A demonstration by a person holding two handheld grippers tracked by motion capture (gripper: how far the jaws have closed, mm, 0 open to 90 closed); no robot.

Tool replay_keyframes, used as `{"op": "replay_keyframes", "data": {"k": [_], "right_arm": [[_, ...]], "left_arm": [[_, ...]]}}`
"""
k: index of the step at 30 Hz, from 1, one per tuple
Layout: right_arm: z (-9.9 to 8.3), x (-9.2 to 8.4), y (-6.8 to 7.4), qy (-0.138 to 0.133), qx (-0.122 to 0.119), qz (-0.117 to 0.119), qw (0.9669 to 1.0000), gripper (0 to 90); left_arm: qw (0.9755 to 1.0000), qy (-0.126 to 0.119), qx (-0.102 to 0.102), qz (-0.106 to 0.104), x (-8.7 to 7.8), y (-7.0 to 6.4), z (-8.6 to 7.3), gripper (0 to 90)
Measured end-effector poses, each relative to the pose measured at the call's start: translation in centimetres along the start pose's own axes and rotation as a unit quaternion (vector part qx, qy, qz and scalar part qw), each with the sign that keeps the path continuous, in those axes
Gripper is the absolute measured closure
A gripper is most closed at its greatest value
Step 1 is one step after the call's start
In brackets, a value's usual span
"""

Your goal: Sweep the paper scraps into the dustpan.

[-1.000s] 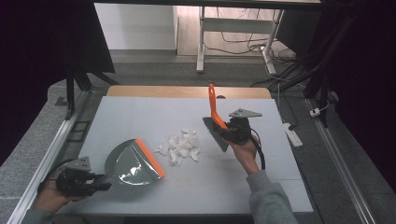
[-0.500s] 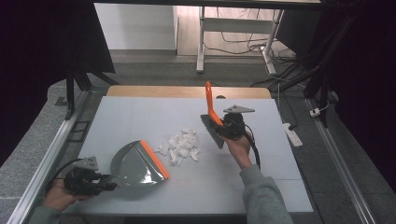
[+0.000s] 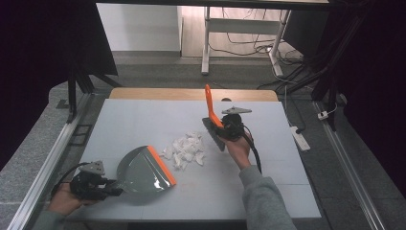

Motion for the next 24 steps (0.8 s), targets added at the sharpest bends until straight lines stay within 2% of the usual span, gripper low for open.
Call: {"op": "replay_keyframes", "data": {"k": [4, 17, 24], "right_arm": [[0.0, 1.2, 0.0, 0.011, -0.001, -0.004, 0.9999, 70.5], [-0.2, 2.8, 0.0, 0.024, 0.001, -0.007, 0.9997, 70.5], [0.1, 3.8, 0.4, 0.033, -0.003, -0.003, 0.9995, 70.5]], "left_arm": [[1.0000, 0.000, -0.004, 0.000, 0.2, 0.1, 0.1, 61.7], [0.9999, 0.002, -0.014, -0.003, 0.6, 0.1, 0.2, 61.7], [0.9998, 0.003, -0.017, -0.005, 0.9, 0.0, 0.5, 61.7]]}}
Point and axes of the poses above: each handheld gripper's, and its own axes: x roughly forward along the jaws, z roughly out of its top, y roughly to its left, the point moved 4 cm from there along x, roughly forward along the jaws, and after that the axes turned 15 degrees about -x, right-handed, at the moved point
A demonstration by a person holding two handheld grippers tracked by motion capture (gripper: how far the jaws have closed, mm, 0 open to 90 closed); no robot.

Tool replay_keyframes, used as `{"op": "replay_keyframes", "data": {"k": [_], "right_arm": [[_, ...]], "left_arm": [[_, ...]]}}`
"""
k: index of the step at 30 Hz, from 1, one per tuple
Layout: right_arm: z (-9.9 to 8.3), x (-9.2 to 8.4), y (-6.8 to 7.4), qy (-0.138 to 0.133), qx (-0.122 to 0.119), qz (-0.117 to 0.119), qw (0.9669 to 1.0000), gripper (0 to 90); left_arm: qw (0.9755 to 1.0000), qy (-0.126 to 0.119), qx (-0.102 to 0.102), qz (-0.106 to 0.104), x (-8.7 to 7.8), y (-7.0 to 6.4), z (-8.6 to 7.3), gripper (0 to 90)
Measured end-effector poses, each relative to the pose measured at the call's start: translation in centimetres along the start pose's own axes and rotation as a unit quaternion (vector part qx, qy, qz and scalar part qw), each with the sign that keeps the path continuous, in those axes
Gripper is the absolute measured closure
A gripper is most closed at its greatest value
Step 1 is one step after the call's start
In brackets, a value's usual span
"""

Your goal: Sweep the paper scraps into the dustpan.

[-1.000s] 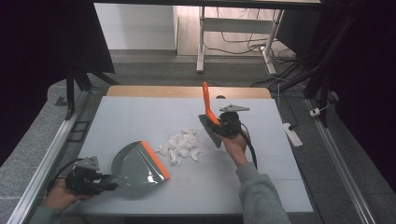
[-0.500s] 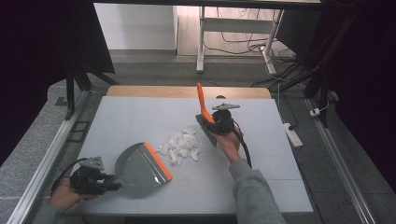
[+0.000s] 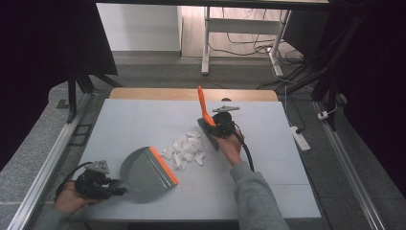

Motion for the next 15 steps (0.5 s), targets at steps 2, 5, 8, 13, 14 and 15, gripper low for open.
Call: {"op": "replay_keyframes", "data": {"k": [2, 5, 8, 13, 14, 15], "right_arm": [[0.2, 0.3, 0.3, 0.003, -0.003, 0.003, 1.0000, 70.5], [0.4, 0.6, 0.8, 0.004, -0.006, 0.007, 0.9999, 70.5], [0.6, 1.0, 1.2, 0.011, -0.013, 0.011, 0.9998, 70.5], [0.9, 1.5, 1.9, 0.020, -0.014, 0.018, 0.9996, 70.5], [1.0, 1.7, 2.1, 0.020, -0.014, 0.018, 0.9996, 70.6], [1.0, 1.8, 2.3, 0.021, -0.012, 0.020, 0.9995, 70.5]], "left_arm": [[1.0000, 0.000, 0.000, 0.000, 0.0, 0.0, 0.0, 61.7], [1.0000, 0.000, -0.002, 0.000, 0.1, 0.0, 0.1, 61.7], [1.0000, 0.000, -0.003, -0.001, 0.3, -0.1, 0.2, 61.7], [1.0000, 0.000, -0.005, -0.002, 0.4, -0.1, 0.4, 61.8], [1.0000, -0.001, -0.004, -0.003, 0.4, -0.1, 0.4, 61.7], [1.0000, -0.001, -0.005, -0.004, 0.5, -0.1, 0.4, 61.7]]}}
Point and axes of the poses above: each handheld gripper's, and its own axes: x roughly forward along the jaws, z roughly out of its top, y roughly to its left, the point moved 4 cm from there along x, roughly forward along the jaws, and after that the axes turned 15 degrees about -x, right-handed, at the moved point
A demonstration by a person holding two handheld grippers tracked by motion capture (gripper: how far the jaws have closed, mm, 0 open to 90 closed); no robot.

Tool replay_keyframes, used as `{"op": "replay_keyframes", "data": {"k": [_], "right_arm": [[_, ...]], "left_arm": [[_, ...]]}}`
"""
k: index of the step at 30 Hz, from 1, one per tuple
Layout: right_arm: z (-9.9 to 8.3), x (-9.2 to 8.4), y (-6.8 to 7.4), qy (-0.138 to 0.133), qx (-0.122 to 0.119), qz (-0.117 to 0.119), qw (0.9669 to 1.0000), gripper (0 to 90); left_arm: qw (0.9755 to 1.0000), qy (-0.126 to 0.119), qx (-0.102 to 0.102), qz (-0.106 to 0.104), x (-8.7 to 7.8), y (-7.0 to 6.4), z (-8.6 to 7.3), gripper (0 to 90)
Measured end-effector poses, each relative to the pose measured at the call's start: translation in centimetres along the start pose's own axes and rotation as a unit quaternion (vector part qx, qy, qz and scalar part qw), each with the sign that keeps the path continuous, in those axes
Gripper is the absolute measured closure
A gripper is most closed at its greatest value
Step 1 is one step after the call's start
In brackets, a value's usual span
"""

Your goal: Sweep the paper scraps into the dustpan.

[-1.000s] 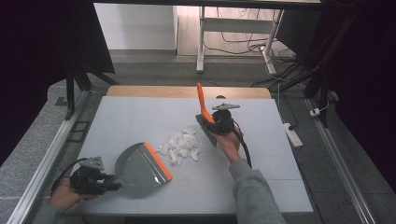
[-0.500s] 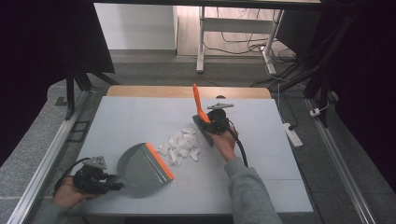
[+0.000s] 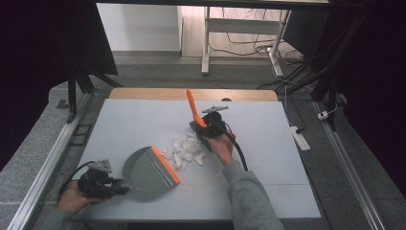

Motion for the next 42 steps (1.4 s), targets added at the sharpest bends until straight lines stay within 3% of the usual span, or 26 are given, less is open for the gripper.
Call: {"op": "replay_keyframes", "data": {"k": [6, 16, 25, 28, 31, 38, 42], "right_arm": [[0.7, 0.6, 2.2, 0.004, -0.028, 0.018, 0.9994, 70.5], [1.2, 0.8, 5.1, -0.008, -0.037, 0.050, 0.9980, 70.5], [1.7, 0.1, 8.5, -0.023, -0.071, 0.097, 0.9925, 70.5], [2.2, -0.8, 8.2, -0.040, -0.069, 0.093, 0.9925, 70.5], [2.4, -1.9, 6.9, -0.050, -0.064, 0.076, 0.9938, 70.5], [2.0, -3.9, 4.2, -0.060, -0.049, 0.036, 0.9963, 70.5], [1.5, -3.9, 2.9, -0.051, -0.043, 0.019, 0.9976, 70.5]], "left_arm": [[1.0000, 0.000, -0.001, 0.001, 0.1, -0.1, 0.1, 61.7], [1.0000, 0.002, 0.001, -0.002, 0.4, -0.3, 0.4, 61.7], [1.0000, 0.002, 0.001, -0.002, 0.5, -0.3, 0.4, 61.7], [1.0000, 0.001, 0.002, -0.002, 0.5, -0.3, 0.4, 61.7], [1.0000, 0.001, 0.002, -0.001, 0.5, -0.3, 0.4, 61.7], [1.0000, 0.001, 0.002, 0.000, 0.4, -0.4, 0.4, 61.7], [1.0000, 0.001, 0.001, -0.001, 0.5, -0.4, 0.4, 61.8]]}}
Point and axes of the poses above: each handheld gripper's, and its own axes: x roughly forward along the jaws, z roughly out of its top, y roughly to its left, the point moved 4 cm from there along x, roughly forward along the jaws, and after that the axes turned 15 degrees about -x, right-handed, at the moved point
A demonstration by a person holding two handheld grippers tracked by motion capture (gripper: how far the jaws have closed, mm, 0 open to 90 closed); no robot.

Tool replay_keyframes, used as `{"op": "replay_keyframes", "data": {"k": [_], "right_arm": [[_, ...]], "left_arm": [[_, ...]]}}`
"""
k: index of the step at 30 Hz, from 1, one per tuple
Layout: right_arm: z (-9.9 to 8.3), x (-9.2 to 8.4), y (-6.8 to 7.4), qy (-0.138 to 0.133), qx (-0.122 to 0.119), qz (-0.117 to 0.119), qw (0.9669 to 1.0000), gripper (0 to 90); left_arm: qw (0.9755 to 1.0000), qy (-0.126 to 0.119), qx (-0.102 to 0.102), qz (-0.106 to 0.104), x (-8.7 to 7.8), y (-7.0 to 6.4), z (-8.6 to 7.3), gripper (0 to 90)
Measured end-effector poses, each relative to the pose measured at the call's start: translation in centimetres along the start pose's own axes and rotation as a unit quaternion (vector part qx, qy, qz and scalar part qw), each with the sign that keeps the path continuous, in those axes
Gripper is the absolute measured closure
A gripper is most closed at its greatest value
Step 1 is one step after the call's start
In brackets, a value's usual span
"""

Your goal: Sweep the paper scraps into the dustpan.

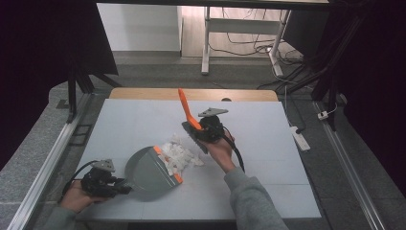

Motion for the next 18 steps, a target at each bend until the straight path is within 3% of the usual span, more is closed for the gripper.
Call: {"op": "replay_keyframes", "data": {"k": [8, 18], "right_arm": [[-1.1, 2.2, -1.0, 0.041, -0.001, -0.012, 0.9991, 70.5], [-1.0, 4.3, -0.8, 0.050, 0.003, -0.005, 0.9987, 70.5]], "left_arm": [[1.0000, 0.000, 0.001, 0.000, 0.0, 0.0, -0.1, 61.7], [1.0000, -0.001, 0.002, 0.001, 0.0, 0.0, -0.1, 61.7]]}}
Point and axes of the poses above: each handheld gripper's, and its own axes: x roughly forward along the jaws, z roughly out of its top, y roughly to its left, the point moved 4 cm from there along x, roughly forward along the jaws, and after that the axes turned 15 degrees about -x, right-handed, at the moved point
